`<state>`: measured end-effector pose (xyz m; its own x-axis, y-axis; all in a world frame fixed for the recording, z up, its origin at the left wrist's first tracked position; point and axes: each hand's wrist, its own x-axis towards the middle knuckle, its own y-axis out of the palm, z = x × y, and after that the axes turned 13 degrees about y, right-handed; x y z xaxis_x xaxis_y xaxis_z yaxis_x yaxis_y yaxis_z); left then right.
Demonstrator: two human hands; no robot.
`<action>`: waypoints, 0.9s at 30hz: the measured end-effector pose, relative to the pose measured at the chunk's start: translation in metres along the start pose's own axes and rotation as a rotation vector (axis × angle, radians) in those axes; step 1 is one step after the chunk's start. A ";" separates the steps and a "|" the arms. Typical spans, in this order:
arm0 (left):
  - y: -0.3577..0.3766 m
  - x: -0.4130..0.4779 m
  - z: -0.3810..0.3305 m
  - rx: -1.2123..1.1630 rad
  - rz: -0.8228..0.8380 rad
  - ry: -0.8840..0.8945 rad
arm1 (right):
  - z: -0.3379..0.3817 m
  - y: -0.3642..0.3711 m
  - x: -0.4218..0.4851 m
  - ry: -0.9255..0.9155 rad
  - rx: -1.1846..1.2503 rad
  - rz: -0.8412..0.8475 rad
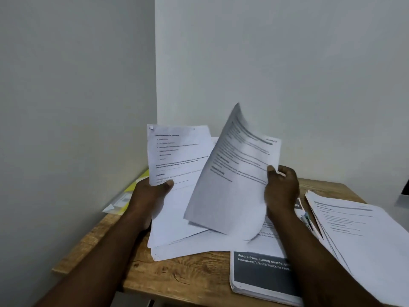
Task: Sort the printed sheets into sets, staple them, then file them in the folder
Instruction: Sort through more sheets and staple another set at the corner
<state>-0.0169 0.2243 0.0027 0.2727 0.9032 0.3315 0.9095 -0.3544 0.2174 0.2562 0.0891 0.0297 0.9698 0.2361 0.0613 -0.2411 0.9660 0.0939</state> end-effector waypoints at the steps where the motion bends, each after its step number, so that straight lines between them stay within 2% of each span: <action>1: 0.001 -0.002 -0.001 -0.008 0.033 -0.001 | -0.001 0.002 -0.005 -0.019 -0.054 0.020; 8: 0.010 -0.011 -0.011 -0.032 0.095 -0.056 | -0.012 0.012 -0.030 -0.209 -0.209 0.096; 13: 0.013 -0.013 -0.013 0.034 0.050 -0.036 | -0.013 0.015 -0.033 -0.255 -0.273 0.103; 18: 0.017 -0.011 -0.011 0.205 0.022 0.021 | -0.012 0.012 -0.035 -0.295 -0.310 0.121; 27: 0.012 -0.008 -0.005 0.203 0.076 0.036 | -0.013 0.015 -0.037 -0.293 -0.327 0.177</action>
<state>-0.0100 0.2115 0.0076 0.3344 0.8654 0.3732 0.9324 -0.3613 0.0025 0.2172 0.0965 0.0158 0.8521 0.4060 0.3302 -0.3322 0.9072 -0.2582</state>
